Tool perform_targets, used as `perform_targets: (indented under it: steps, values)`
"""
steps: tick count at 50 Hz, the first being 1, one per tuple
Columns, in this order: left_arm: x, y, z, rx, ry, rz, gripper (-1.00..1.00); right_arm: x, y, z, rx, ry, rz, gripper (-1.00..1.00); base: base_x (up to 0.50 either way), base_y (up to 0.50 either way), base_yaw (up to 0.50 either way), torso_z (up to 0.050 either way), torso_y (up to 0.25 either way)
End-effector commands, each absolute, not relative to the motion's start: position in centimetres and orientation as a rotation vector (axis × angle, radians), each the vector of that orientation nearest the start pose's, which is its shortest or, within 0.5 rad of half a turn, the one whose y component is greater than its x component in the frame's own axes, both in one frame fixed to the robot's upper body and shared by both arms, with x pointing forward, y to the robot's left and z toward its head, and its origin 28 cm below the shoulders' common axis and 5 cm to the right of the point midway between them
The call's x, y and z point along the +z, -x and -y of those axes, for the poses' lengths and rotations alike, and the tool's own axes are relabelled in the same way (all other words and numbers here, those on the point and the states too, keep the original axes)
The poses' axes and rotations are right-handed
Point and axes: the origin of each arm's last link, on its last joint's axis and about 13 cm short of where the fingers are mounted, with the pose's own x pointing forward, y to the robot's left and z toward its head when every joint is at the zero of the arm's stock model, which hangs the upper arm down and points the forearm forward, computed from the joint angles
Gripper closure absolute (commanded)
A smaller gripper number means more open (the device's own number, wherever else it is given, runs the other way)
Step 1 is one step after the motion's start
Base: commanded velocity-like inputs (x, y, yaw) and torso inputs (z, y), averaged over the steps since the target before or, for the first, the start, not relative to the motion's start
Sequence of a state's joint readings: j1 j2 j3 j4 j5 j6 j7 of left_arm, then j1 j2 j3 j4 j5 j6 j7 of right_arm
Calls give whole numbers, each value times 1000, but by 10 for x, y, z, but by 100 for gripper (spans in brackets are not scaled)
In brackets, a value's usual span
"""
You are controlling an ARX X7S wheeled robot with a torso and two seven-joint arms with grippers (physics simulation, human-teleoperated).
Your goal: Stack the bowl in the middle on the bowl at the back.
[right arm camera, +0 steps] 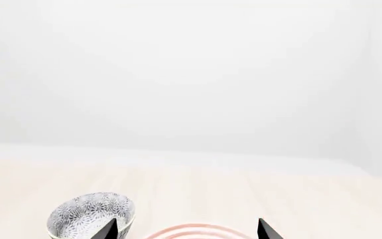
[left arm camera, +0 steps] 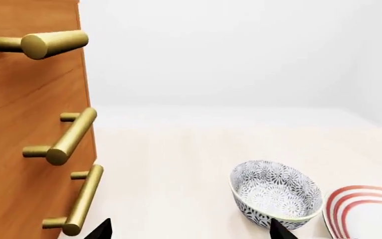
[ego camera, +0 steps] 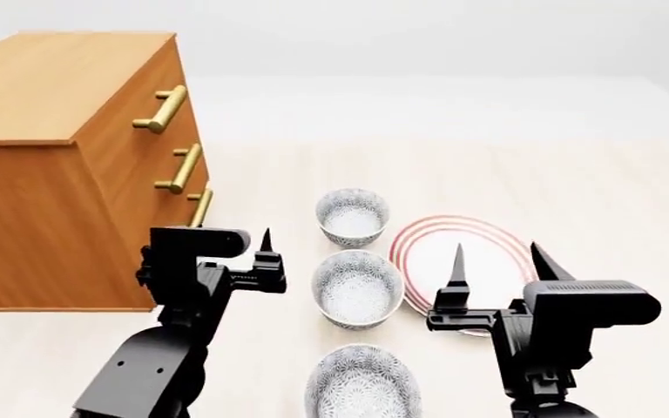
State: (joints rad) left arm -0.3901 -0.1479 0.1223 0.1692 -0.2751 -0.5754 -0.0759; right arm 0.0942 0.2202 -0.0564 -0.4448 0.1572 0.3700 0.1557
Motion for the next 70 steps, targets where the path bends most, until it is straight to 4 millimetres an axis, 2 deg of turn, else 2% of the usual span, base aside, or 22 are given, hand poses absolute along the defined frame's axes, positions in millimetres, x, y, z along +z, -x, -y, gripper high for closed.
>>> perform_targets:
  steps: [1, 8, 17, 26, 31, 39, 51, 57, 65, 68, 70]
  values:
    - [112, -280, -204, -158, 50, -34, -100, 104, -219, 123, -36, 71, 163, -100, 0, 0, 0, 50, 0]
    - [111, -279, -203, -146, 12, -47, -100, 105, -218, 124, -37, 69, 157, -100, 0, 0, 0, 47, 0]
    - [113, -285, -203, -151, 11, -106, -100, 104, -220, 124, -23, 55, 143, -100, 17, -382, 0, 0, 0]
    - [113, -288, -202, -156, 0, -131, -100, 104, -218, 124, -40, 64, 156, -100, 2, -3, 0, 0, 0]
    - [115, -297, -201, -153, -12, -185, -100, 102, -219, 124, -39, 66, 149, -100, 0, 0, 0, 0, 0]
    - [115, -321, -195, -241, 0, -427, -100, 100, -219, 123, -36, 71, 140, -100, 0, 0, 0, 0, 0]
    - [99, -344, -184, -271, -31, -549, -100, 96, -210, 129, -43, 69, 129, -100, 0, 0, 0, 0, 0]
    - [91, -353, -184, -267, -18, -598, -100, 94, -192, 138, -39, 70, 126, -100, 0, 0, 0, 0, 0]
    - [80, -362, -179, -261, -15, -645, -100, 92, -182, 141, -38, 73, 119, -100, 0, 0, 0, 0, 0]
    - [70, -364, -176, -267, -18, -681, -100, 92, -208, 131, -44, 69, 113, -100, 0, 0, 0, 0, 0]
    - [64, -364, -174, -268, -19, -702, -100, 94, -218, 128, -50, 64, 115, -100, 0, 0, 0, 0, 0]
